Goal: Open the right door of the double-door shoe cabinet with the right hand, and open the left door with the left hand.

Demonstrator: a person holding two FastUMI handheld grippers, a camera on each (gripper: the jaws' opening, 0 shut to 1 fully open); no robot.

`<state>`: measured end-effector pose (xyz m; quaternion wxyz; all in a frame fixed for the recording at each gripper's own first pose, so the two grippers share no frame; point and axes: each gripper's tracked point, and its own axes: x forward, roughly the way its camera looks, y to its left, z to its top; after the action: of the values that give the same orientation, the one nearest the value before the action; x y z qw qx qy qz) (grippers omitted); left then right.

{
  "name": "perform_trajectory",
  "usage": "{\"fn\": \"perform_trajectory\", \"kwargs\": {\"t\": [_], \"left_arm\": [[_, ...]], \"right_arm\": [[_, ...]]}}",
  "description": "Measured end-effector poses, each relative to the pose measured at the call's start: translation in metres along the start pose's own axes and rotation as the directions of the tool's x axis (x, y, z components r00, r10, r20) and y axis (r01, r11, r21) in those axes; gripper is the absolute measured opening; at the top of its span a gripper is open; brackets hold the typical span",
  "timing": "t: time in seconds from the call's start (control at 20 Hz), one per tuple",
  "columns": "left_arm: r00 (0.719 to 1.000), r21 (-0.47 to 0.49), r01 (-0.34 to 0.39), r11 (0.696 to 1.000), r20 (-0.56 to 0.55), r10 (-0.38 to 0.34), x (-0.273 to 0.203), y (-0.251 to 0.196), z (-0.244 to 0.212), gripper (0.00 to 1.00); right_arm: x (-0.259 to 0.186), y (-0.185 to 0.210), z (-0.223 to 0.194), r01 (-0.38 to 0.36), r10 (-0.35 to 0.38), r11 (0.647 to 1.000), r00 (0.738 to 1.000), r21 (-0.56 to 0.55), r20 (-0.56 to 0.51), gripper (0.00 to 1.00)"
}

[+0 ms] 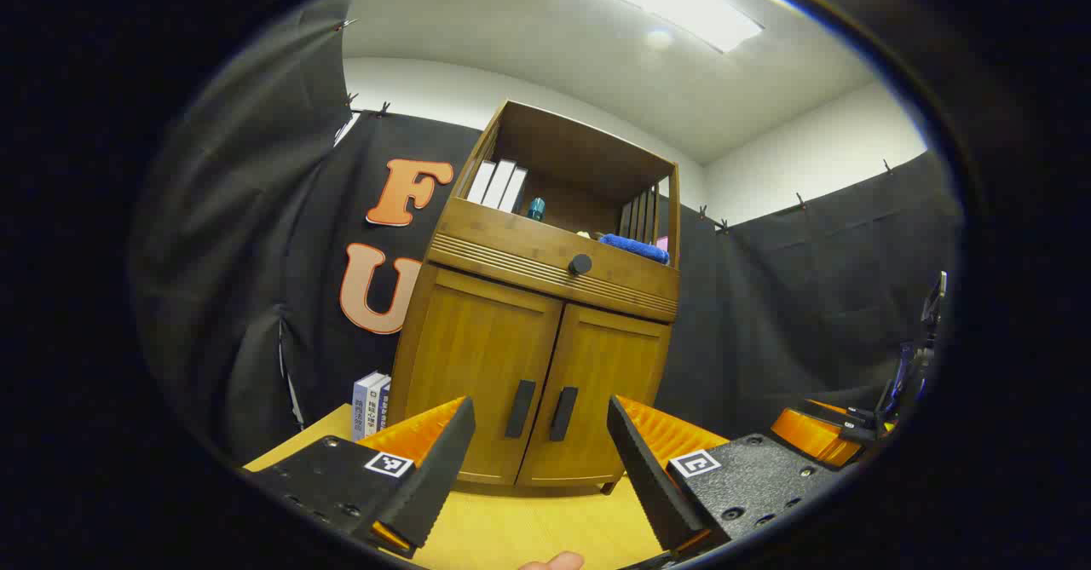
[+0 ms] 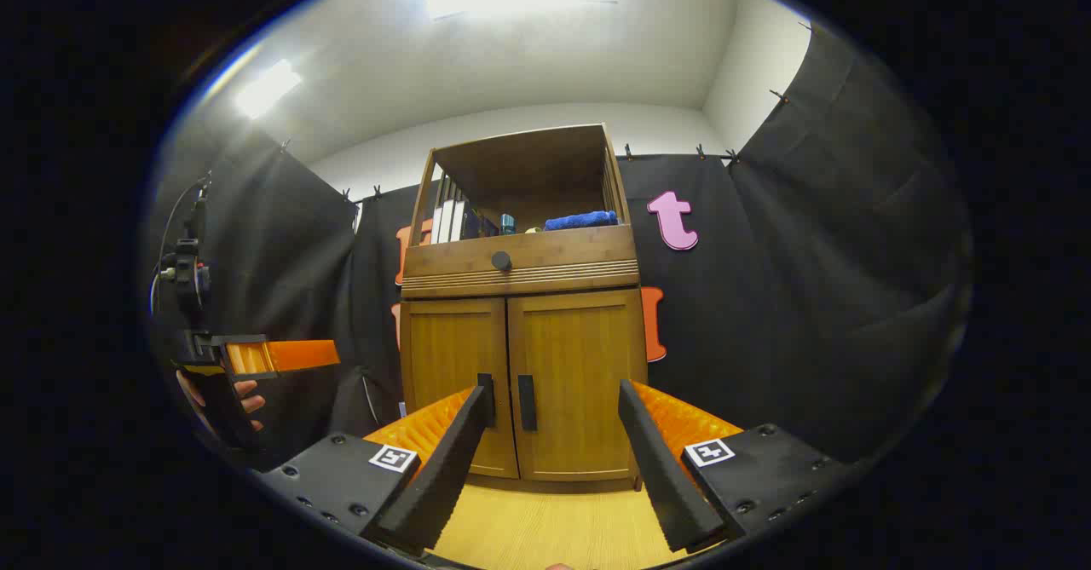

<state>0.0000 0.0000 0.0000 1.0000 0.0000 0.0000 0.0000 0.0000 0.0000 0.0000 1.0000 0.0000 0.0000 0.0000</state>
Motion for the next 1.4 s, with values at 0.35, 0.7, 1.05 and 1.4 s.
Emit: {"fn": "perform_trajectory", "kwargs": {"t": [0.35, 0.7, 1.05, 1.4], "left_arm": [[1.0, 0.0, 0.005, 1.0, -0.023, -0.005, 0.0, -0.002, -0.006, 0.94], [0.999, 0.014, -0.002, 1.0, -0.034, 0.002, 0.0, 0.001, -0.009, 0.94], [0.999, 0.04, 0.005, 0.999, -0.051, -0.003, 0.001, 0.0, -0.019, 0.95], [0.997, 0.031, 0.034, 0.999, -0.067, -0.032, 0.003, -0.006, -0.031, 0.94]], "right_arm": [[-0.005, 0.005, 0.004, 0.014, -0.013, 0.999, 1.0, -0.043, 0.023, 0.94], [-0.003, 0.008, 0.004, 0.019, -0.018, 0.999, 0.999, -0.044, 0.032, 0.94], [-0.002, 0.011, -0.004, 0.004, -0.003, 0.999, 1.0, -0.032, 0.016, 0.94], [0.007, 0.009, -0.006, 0.001, -0.001, 1.0, 0.999, 0.013, 0.036, 0.99]]}}
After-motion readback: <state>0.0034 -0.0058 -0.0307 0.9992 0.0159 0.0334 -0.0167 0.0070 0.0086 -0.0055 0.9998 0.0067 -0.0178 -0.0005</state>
